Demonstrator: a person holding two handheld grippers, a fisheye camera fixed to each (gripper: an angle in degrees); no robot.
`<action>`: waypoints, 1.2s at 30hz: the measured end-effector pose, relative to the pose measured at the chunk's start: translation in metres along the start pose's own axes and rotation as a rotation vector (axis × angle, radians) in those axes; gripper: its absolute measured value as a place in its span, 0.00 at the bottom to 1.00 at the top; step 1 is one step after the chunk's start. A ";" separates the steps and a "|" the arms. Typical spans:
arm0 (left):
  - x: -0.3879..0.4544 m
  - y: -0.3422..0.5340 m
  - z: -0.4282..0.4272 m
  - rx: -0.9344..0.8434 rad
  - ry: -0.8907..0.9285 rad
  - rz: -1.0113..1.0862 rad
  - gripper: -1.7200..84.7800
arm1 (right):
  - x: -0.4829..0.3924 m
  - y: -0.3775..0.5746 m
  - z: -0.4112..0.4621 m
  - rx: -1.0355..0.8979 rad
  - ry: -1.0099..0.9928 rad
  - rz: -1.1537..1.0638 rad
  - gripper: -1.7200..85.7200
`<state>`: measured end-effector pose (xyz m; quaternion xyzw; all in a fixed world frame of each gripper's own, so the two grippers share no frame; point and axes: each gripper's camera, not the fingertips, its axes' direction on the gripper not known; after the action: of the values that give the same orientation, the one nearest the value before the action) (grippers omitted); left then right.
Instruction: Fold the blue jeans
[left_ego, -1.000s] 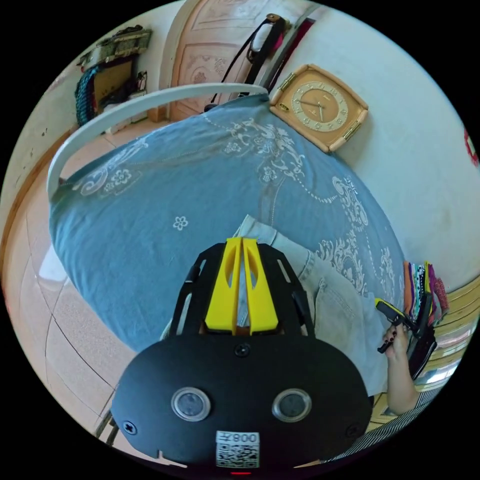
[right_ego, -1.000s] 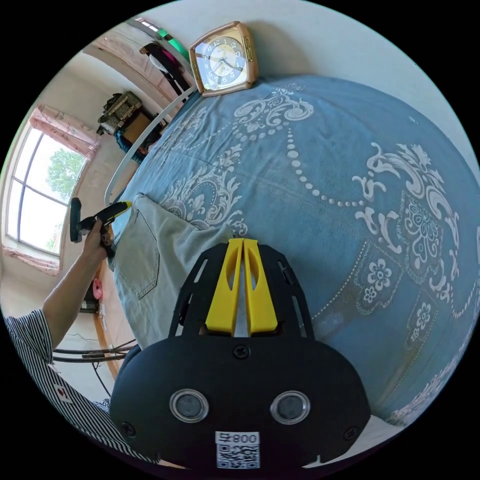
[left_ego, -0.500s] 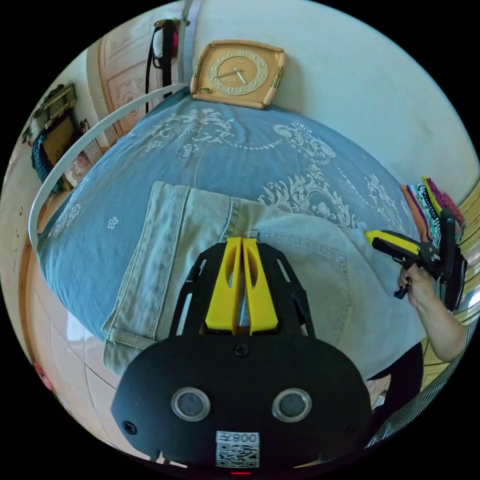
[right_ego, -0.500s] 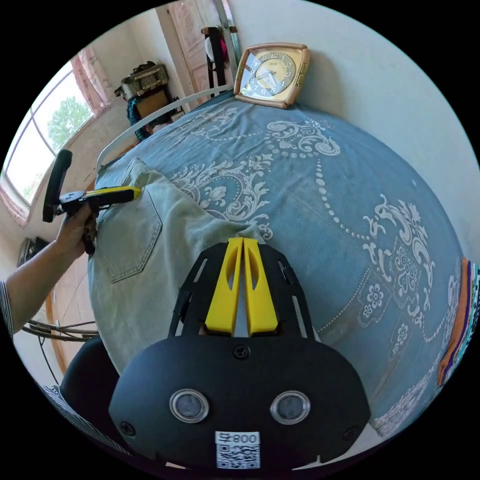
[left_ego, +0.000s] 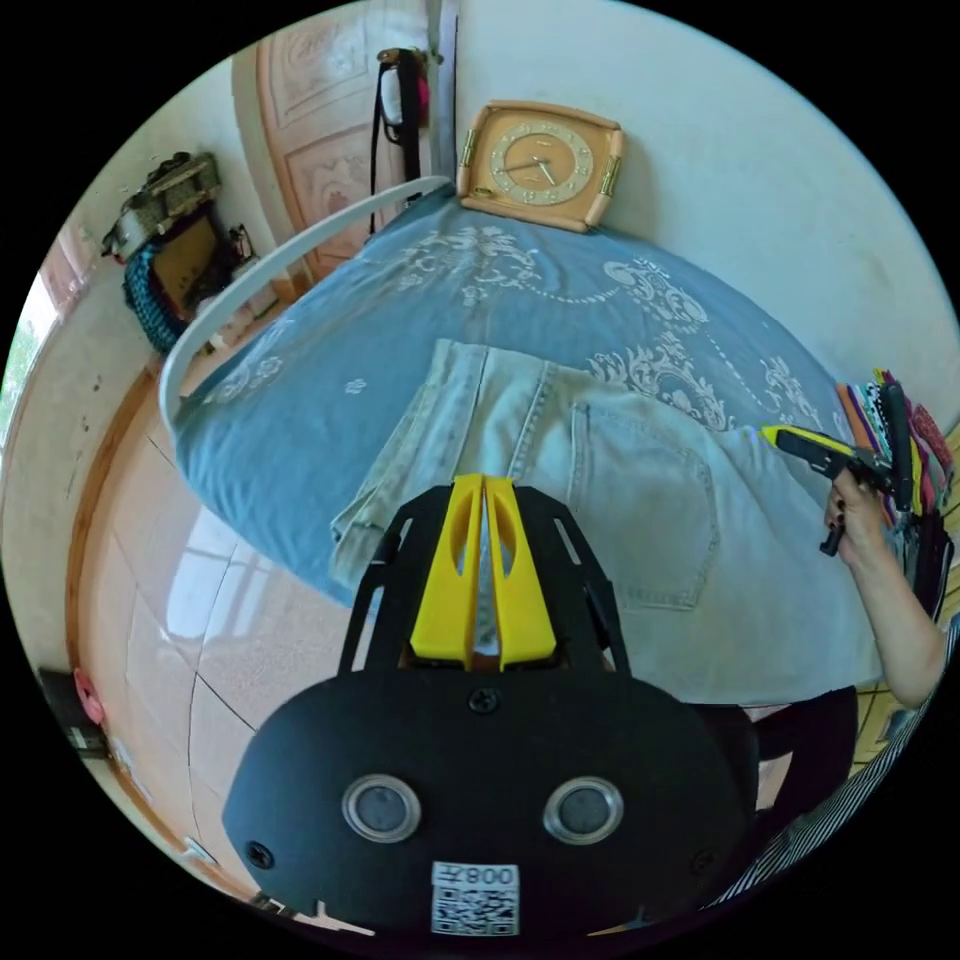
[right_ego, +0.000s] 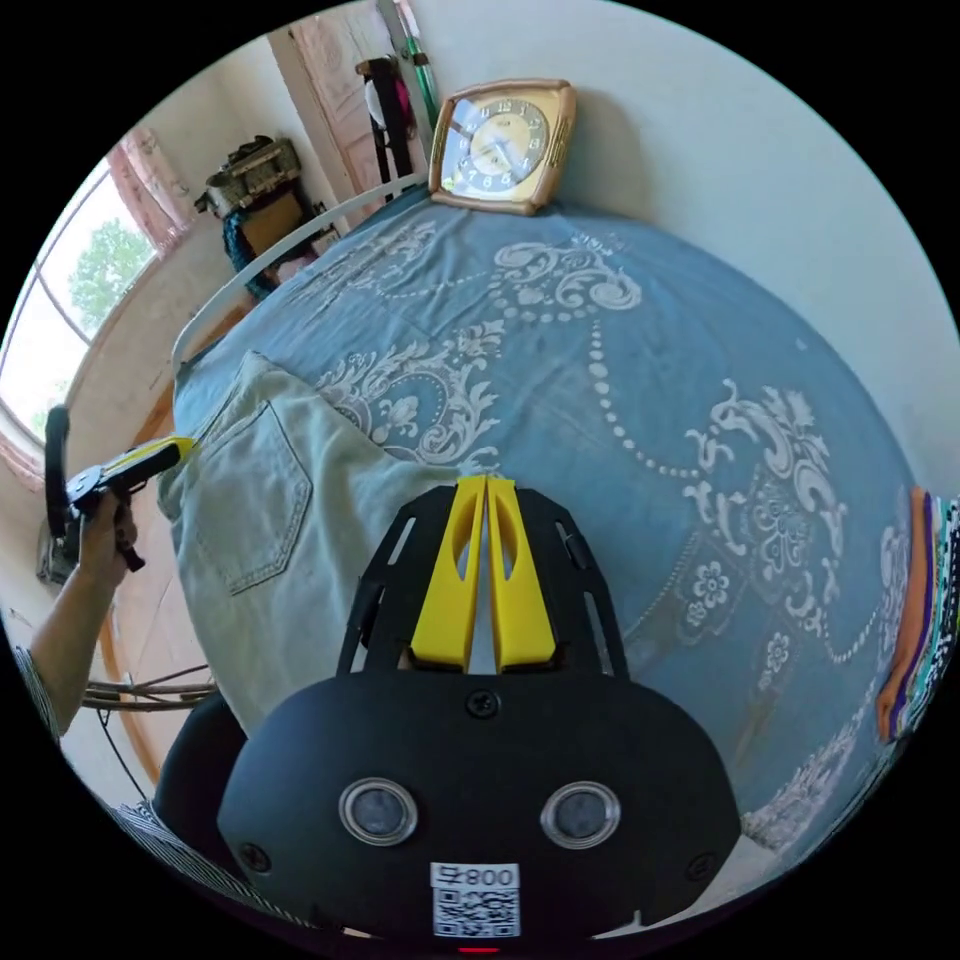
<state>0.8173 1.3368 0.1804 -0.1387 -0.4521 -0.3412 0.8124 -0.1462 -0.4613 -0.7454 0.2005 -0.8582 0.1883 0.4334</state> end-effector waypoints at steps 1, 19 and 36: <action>-0.002 0.006 -0.002 0.006 -0.003 -0.005 0.02 | -0.004 0.001 -0.011 0.022 -0.014 -0.002 0.02; -0.113 0.173 -0.013 0.050 0.283 -0.537 0.11 | -0.121 0.051 -0.051 -0.039 -0.260 -0.307 0.02; -0.154 0.220 -0.053 0.140 0.531 -0.695 0.04 | -0.204 0.094 0.003 -0.214 -0.348 -0.470 0.01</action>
<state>0.9453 1.5345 0.0416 0.1695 -0.2696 -0.5865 0.7447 -0.0847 -0.3458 -0.9282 0.3759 -0.8647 -0.0454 0.3301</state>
